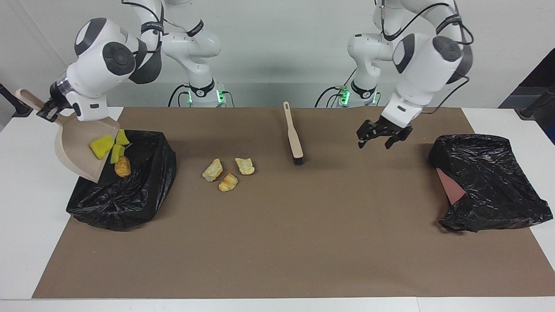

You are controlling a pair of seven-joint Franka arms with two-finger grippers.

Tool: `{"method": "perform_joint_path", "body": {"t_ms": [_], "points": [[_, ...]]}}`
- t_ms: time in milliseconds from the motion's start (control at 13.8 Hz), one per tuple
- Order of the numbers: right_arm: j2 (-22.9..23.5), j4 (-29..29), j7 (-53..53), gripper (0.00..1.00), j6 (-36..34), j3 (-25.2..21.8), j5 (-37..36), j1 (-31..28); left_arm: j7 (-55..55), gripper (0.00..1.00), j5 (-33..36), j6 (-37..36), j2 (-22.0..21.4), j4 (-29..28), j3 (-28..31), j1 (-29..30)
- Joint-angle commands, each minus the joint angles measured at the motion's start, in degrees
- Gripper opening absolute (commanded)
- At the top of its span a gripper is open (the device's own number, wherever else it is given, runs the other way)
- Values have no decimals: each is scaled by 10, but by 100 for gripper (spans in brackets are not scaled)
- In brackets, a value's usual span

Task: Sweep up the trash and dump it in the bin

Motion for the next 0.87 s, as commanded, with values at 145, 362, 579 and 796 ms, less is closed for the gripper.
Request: {"method": "perform_joint_path", "body": {"t_ms": [145,362,579,796], "points": [[-38,-29,21,0,-31,14,-38,0,64,100,39,-93,12,85,-6,61],[-67,-10,-7,0,-61,29,-19,0,64,100,56,-123,11,113,-6,63],[-73,41,-1,0,-136,57,65,0,82,100,73,-146,3,124,-6,73],[-79,68,77,0,-179,101,143,0,90,100,73,-149,2,124,-6,72]]}}
